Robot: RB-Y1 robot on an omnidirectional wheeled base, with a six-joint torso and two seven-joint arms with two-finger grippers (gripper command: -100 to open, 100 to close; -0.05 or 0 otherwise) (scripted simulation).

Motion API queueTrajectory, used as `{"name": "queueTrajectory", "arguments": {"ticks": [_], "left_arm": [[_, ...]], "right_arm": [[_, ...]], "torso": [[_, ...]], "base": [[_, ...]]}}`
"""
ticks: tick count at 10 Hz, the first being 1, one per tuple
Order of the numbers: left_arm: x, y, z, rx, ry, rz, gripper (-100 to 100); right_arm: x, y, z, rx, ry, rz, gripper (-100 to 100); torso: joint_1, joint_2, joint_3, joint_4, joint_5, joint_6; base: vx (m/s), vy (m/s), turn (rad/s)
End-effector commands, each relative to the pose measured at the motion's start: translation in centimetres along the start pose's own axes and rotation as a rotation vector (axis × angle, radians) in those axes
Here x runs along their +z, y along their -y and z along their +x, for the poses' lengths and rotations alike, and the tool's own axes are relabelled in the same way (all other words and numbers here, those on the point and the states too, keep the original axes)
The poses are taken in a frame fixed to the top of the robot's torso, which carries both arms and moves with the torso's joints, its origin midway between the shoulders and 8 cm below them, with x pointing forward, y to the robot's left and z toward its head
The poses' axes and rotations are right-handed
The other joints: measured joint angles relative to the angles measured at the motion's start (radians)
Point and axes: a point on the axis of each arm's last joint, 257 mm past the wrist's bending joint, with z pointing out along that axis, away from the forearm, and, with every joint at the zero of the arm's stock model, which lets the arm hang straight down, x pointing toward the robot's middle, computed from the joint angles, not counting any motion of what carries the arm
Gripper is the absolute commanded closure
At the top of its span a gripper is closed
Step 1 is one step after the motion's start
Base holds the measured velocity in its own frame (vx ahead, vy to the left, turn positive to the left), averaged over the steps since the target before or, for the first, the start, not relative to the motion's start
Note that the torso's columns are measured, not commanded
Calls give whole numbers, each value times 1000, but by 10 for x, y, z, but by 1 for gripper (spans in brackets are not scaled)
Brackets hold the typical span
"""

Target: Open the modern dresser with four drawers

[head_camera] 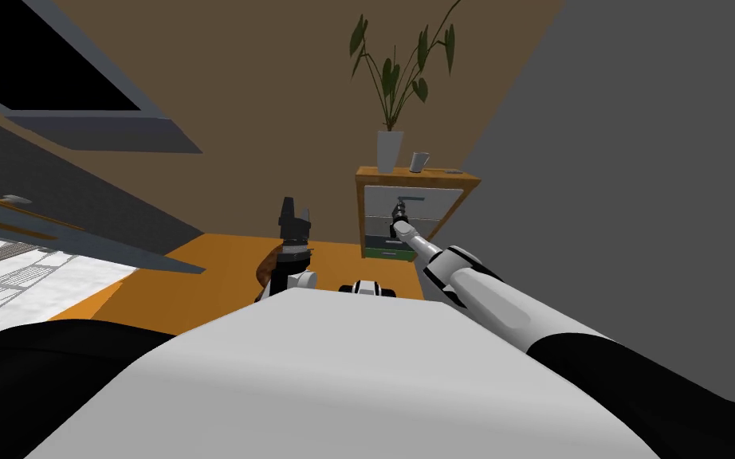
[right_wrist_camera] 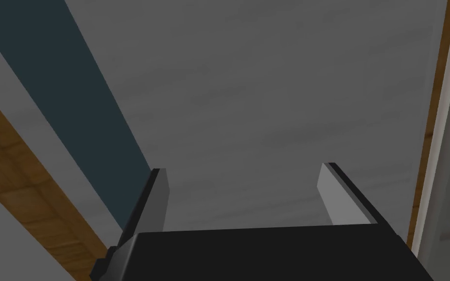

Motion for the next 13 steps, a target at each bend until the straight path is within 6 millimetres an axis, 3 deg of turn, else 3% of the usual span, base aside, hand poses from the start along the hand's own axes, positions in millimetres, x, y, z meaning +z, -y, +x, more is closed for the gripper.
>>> {"name": "queueTrajectory", "arguments": {"ticks": [1,2,7,13], "left_arm": [[0,0,0,0,0,0,0],[0,0,0,0,0,0,0],[0,0,0,0,0,0,0],[0,0,0,0,0,0,0]], "right_arm": [[9,28,-5,4,8,42,100],[0,9,6,25,13,-2,100],[-18,-18,30,127,28,-76,100],[-46,-30,53,213,44,-98,100]], "torso": [[-1,-1,-1,-4,-1,-1],[-2,-6,-5,-11,-3,-1],[-6,-25,-17,-19,-5,-3],[-8,-30,-20,-24,-7,-7]], "base": [[22,0,9],[86,98,-63],[90,90,-42],[52,53,-20]]}}
